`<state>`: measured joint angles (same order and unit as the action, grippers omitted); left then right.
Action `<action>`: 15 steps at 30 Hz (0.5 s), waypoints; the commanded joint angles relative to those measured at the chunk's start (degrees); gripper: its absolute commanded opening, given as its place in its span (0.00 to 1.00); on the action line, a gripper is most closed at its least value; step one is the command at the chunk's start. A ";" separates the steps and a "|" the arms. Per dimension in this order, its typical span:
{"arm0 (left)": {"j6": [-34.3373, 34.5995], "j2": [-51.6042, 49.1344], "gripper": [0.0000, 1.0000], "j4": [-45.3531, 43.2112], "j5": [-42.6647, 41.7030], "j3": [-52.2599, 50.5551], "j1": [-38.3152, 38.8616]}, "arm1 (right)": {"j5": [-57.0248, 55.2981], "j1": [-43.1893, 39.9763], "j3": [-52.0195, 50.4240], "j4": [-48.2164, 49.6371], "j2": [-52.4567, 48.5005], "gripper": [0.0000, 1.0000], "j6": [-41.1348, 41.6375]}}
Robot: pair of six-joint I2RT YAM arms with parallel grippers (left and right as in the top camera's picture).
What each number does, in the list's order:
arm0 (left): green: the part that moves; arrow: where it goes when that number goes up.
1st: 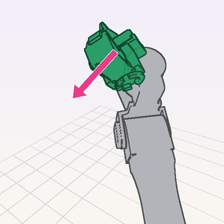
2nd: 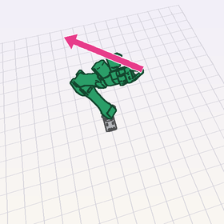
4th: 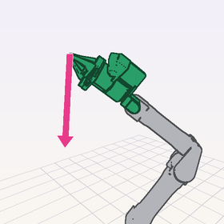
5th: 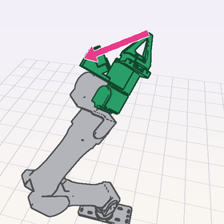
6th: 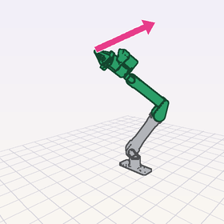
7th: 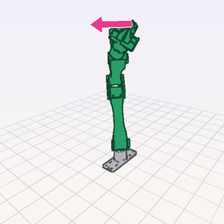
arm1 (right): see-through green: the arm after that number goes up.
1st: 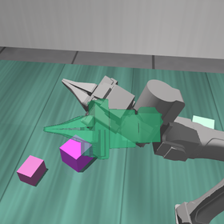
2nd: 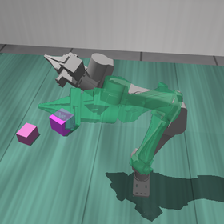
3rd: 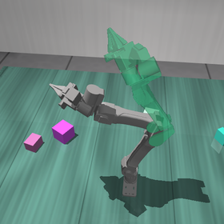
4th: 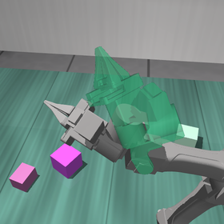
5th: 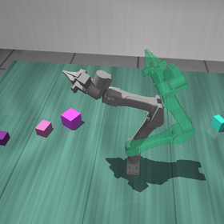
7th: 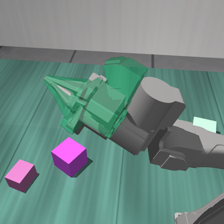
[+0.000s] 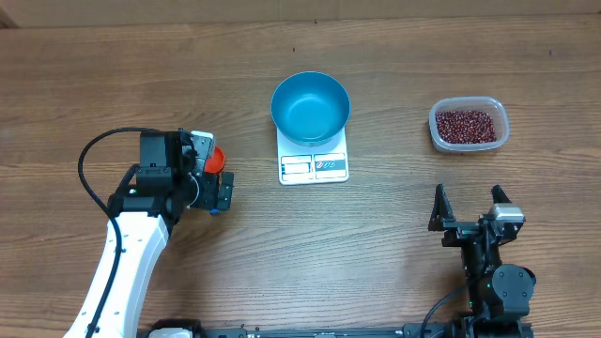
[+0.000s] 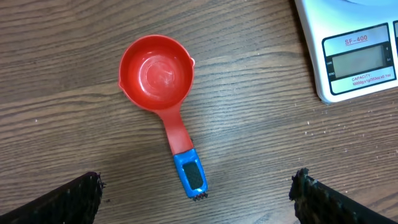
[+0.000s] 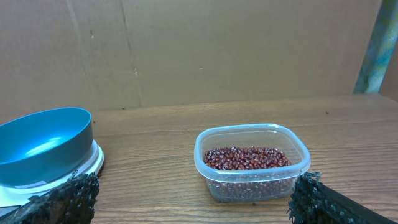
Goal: Scoop item into bowl and weigh 150g on scale
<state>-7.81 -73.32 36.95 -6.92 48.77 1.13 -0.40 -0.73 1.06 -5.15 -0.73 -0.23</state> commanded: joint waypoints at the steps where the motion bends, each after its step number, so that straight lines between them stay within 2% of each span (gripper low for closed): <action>1: -2.36 -1.05 1.00 0.74 -2.10 2.08 0.37 | -0.13 -0.17 -0.61 0.31 0.57 1.00 -0.26; 15: -2.49 -6.99 1.00 2.49 -2.14 5.18 0.39 | -0.15 -0.17 -0.61 0.33 0.57 1.00 -0.26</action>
<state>-9.23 -78.94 39.27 -8.01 52.07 1.13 -0.40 -0.73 1.06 -5.17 -0.73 -0.23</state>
